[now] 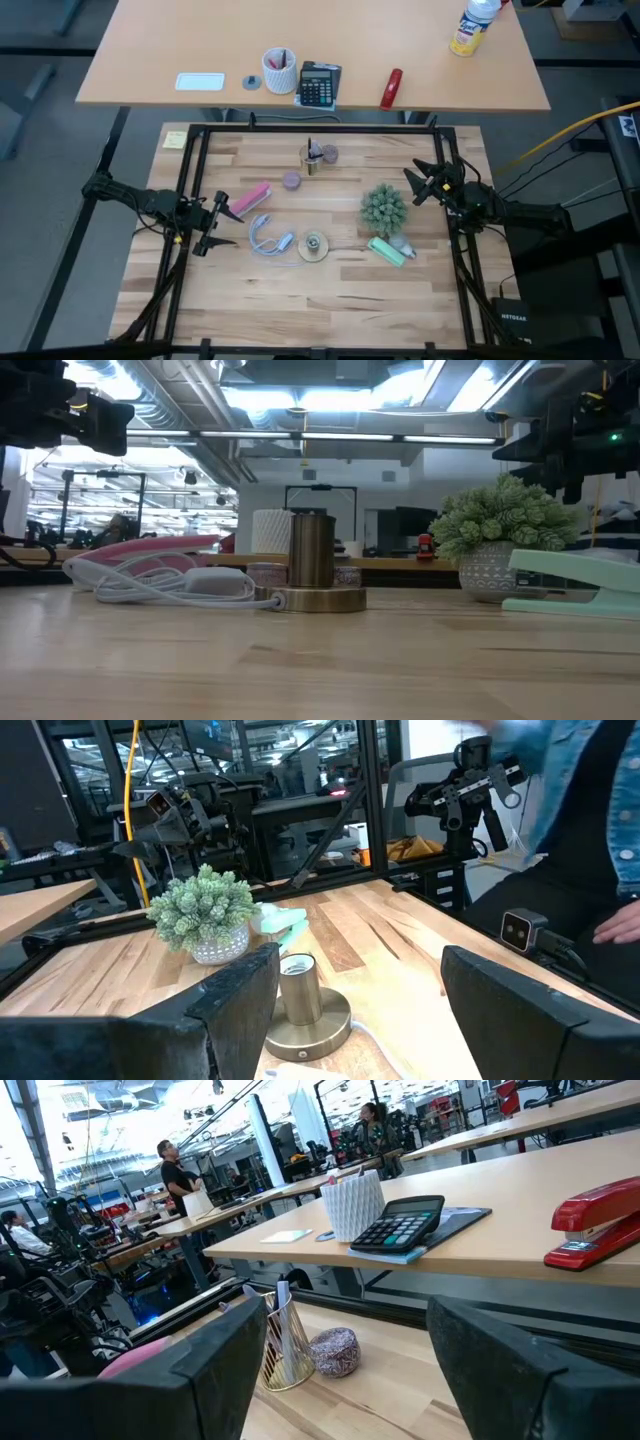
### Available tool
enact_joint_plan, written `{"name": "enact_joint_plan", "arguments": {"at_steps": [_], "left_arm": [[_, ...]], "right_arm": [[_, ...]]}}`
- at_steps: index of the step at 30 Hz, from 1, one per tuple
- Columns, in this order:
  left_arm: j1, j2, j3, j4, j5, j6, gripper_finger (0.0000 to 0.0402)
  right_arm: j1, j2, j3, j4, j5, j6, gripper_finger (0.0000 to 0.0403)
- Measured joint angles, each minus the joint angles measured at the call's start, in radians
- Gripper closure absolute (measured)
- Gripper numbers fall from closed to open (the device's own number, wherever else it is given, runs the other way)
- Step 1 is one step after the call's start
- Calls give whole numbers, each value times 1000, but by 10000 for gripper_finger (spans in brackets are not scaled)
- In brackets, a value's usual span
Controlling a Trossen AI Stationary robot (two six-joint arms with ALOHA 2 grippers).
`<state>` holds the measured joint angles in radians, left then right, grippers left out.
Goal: Screw lightbulb
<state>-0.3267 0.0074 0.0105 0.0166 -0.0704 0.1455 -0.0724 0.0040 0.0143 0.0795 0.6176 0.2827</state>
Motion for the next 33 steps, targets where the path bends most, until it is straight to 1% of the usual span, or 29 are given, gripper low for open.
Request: {"name": "enact_joint_plan", "arguments": {"at_steps": [27, 30, 33], "left_arm": [[0, 0, 0, 0, 0, 0, 133], [0, 0, 0, 0, 0, 0, 133], [0, 0, 0, 0, 0, 0, 133]], "right_arm": [[0, 0, -1, 7, 0, 0, 123], [0, 0, -1, 45, -1, 0, 123], [0, 0, -1, 136, -1, 0, 123]]}}
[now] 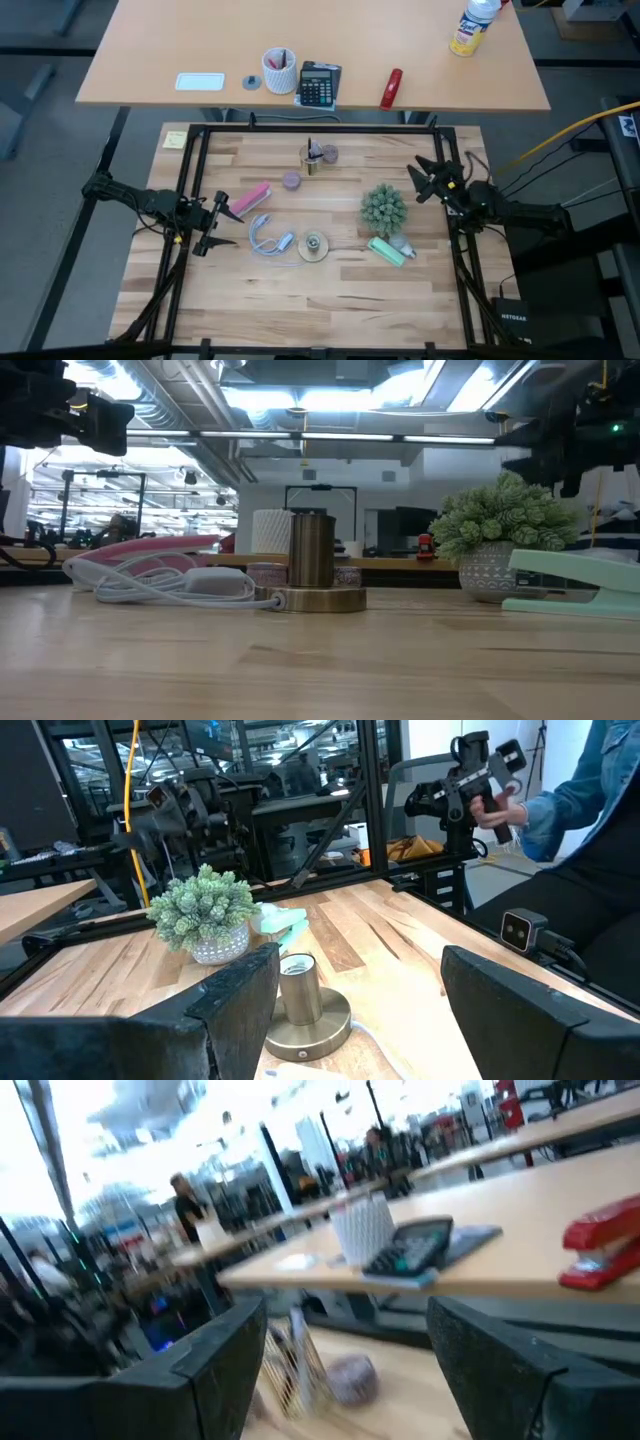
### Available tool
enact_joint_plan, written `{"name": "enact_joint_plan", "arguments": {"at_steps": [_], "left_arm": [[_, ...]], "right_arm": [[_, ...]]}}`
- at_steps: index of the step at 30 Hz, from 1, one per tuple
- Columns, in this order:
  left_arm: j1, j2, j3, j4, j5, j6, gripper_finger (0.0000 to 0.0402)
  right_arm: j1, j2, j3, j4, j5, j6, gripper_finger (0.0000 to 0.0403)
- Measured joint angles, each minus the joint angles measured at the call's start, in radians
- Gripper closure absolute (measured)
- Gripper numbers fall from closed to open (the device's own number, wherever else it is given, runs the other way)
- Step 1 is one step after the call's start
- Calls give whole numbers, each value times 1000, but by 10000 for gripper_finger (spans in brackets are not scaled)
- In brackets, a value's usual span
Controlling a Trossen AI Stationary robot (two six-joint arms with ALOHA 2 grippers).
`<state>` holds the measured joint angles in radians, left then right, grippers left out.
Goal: Screw lightbulb
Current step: Insert the lightbulb into the lamp
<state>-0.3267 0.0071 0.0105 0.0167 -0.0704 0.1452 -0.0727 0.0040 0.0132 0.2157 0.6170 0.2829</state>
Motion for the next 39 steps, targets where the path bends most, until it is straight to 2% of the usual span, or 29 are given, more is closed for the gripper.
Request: {"name": "enact_joint_plan", "arguments": {"at_steps": [3, 7, 13, 15, 20, 25, 32, 39], "left_arm": [[0, 0, 0, 0, 0, 0, 133], [0, 0, 0, 0, 0, 0, 133], [0, 0, 0, 1, -2, -1, 133], [0, 0, 0, 3, -19, -6, 133], [0, 0, 0, 5, -27, -6, 133], [0, 0, 0, 14, -28, 52, 133], [0, 0, 0, 30, -31, 52, 133], [0, 0, 0, 115, -32, -14, 133]], "right_arm": [[0, 0, 0, 134, -14, 0, 123], [0, 0, 3, 344, -105, -76, 123], [0, 0, 152, 381, -110, -256, 123], [0, 7, 228, 305, -73, -293, 123], [0, 35, 450, -113, 0, -336, 123], [0, 156, 646, -402, -14, -242, 123], [0, 444, 913, -739, -142, -187, 123], [0, 794, 1291, -1177, -177, -1, 123]]}}
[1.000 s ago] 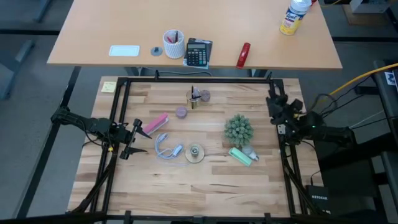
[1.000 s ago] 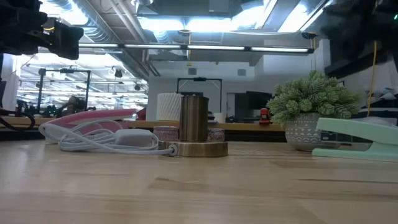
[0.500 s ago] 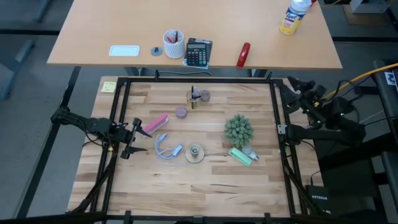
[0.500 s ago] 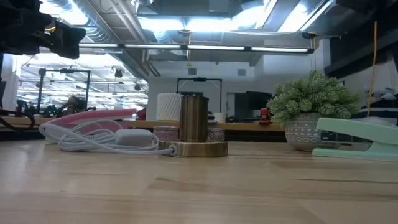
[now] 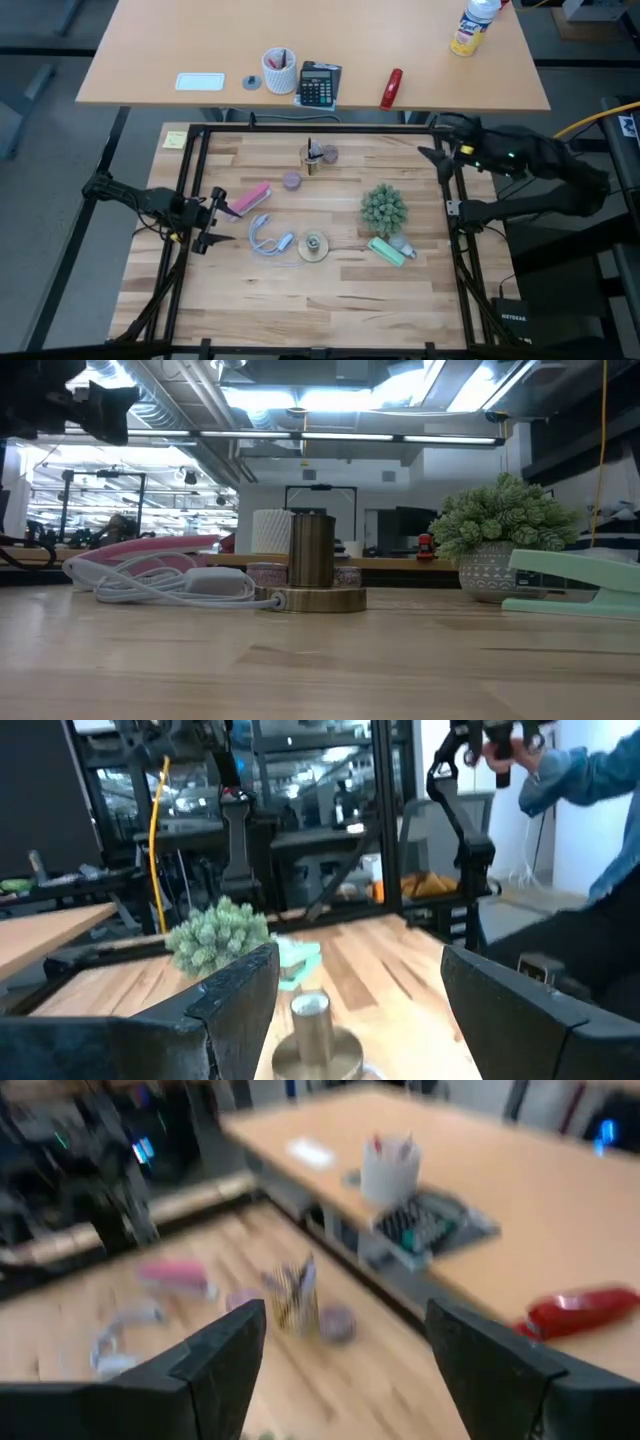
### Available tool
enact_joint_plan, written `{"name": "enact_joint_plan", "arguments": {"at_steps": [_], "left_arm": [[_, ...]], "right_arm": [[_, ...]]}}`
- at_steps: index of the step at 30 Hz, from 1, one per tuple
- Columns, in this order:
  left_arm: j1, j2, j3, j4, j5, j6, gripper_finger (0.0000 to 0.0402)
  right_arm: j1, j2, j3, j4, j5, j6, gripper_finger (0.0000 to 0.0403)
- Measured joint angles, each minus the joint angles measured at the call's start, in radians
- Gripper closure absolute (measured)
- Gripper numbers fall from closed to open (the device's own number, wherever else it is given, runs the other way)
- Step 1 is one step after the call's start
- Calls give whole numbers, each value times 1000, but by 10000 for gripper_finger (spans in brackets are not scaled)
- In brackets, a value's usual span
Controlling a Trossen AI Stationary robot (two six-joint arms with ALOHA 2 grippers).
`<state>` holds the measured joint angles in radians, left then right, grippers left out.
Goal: Screw lightbulb
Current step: Insert the lightbulb into the lamp
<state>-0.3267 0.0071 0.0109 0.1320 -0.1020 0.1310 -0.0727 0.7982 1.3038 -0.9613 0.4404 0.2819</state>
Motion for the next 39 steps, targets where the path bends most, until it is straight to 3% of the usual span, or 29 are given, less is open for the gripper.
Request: {"name": "enact_joint_plan", "arguments": {"at_steps": [6, 13, 17, 21, 25, 32, 39], "left_arm": [[0, 0, 0, 16, 0, 0, 133], [0, 0, 0, 11, 0, 0, 133], [0, 0, 0, 4, 0, -1, 133], [0, 0, 0, -26, 1, -16, 133], [0, 0, 0, -68, 1, -23, 133], [0, 4, 0, -108, 2, -23, 133], [0, 4, 0, -108, 2, -23, 133]], "right_arm": [[0, 266, 309, -247, -87, 53, 123], [0, 498, 512, -439, -354, 149, 123], [1, 597, 531, -611, -463, 289, 123], [1, 646, 481, -585, -610, 395, 123], [2, 693, 445, -601, -683, 473, 123], [5, 729, 415, -608, -684, 449, 123], [68, 675, 413, -609, -555, 394, 123]]}}
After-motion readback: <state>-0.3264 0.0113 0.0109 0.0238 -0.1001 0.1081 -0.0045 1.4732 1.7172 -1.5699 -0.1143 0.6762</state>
